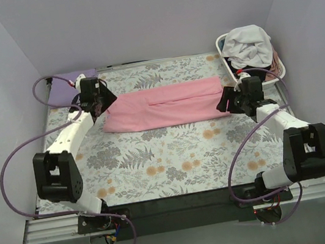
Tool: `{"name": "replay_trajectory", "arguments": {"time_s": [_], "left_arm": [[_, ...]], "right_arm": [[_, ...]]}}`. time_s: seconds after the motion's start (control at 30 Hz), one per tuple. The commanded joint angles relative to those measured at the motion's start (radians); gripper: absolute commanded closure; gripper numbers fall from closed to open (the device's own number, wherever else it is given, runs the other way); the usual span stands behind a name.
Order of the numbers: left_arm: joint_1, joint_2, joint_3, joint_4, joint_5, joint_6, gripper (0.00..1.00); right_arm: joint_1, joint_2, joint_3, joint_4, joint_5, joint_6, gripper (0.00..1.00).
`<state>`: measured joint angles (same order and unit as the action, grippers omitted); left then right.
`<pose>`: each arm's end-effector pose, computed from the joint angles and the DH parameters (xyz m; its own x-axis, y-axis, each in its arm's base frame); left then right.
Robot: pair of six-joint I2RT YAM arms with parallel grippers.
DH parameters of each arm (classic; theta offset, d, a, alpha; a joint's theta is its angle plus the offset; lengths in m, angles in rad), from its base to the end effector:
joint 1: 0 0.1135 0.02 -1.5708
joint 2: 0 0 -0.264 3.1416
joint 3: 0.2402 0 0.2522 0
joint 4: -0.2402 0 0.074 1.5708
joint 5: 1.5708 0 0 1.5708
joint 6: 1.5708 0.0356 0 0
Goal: Fold and stack the t-shirts
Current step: Fold the tshirt
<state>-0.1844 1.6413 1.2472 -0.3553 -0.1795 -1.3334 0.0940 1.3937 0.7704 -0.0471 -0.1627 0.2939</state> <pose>0.3626 -0.0612 0.2639 -0.2080 -0.9340 -0.2904 -0.6387 0.3545 -0.6830 0.2911 0.0332 0.2113 -0.6555 0.2253 -0.7208 -0.0304 0.9458 0.3233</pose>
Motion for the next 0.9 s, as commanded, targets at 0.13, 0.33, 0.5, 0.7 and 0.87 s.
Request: {"name": "replay_trajectory", "arguments": {"time_s": [0.13, 0.33, 0.5, 0.7, 0.87], "left_arm": [[0.025, -0.069, -0.196, 0.042, 0.098, -0.064, 0.58], [0.051, 0.003, -0.233, 0.047, 0.062, -0.078, 0.65], [0.103, 0.034, -0.288, 0.006, 0.028, -0.148, 0.70], [0.144, 0.005, -0.393, -0.037, 0.026, -0.196, 0.75], [0.157, -0.081, -0.486, -0.053, 0.031, -0.219, 0.75]], "right_arm": [[-0.083, 0.071, 0.027, 0.177, -0.175, 0.099, 0.46], [-0.131, 0.194, 0.007, 0.263, -0.227, 0.132, 0.49], [-0.181, 0.271, -0.055, 0.302, -0.241, 0.162, 0.50], [-0.212, 0.235, -0.170, 0.296, -0.186, 0.215, 0.49], [-0.220, 0.157, -0.244, 0.187, -0.127, 0.185, 0.48]]}}
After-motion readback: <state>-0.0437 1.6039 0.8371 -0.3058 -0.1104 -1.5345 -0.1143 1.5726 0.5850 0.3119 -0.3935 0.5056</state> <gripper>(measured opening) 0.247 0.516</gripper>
